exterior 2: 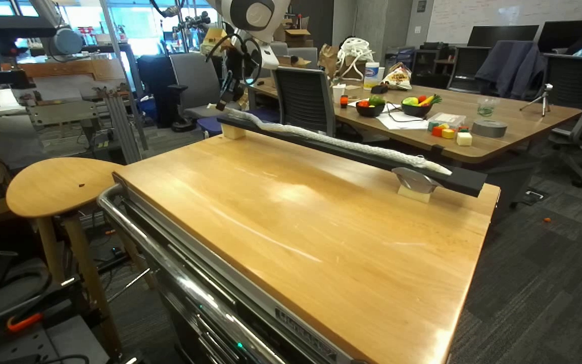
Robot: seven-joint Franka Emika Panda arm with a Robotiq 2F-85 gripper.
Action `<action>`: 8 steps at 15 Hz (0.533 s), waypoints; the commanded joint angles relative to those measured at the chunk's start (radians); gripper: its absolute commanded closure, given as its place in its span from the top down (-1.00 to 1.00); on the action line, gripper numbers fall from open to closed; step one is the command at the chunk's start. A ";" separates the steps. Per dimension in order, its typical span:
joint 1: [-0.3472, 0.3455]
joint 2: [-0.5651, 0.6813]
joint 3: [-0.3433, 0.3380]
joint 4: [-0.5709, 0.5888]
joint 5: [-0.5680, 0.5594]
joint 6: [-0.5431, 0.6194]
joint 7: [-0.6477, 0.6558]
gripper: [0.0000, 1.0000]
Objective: Put the rope in the groove on the black object
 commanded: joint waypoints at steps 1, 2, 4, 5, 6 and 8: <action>0.013 0.016 -0.006 0.052 -0.015 -0.007 0.007 -0.96; 0.013 0.018 -0.005 0.058 -0.018 -0.010 0.003 -0.96; 0.017 0.025 -0.004 0.070 -0.027 -0.015 -0.011 -0.96; 0.018 0.030 -0.004 0.076 -0.032 -0.021 -0.013 -0.96; 0.019 0.034 -0.003 0.083 -0.039 -0.029 -0.020 -0.96; 0.020 0.048 -0.002 0.102 -0.051 -0.053 -0.030 -0.96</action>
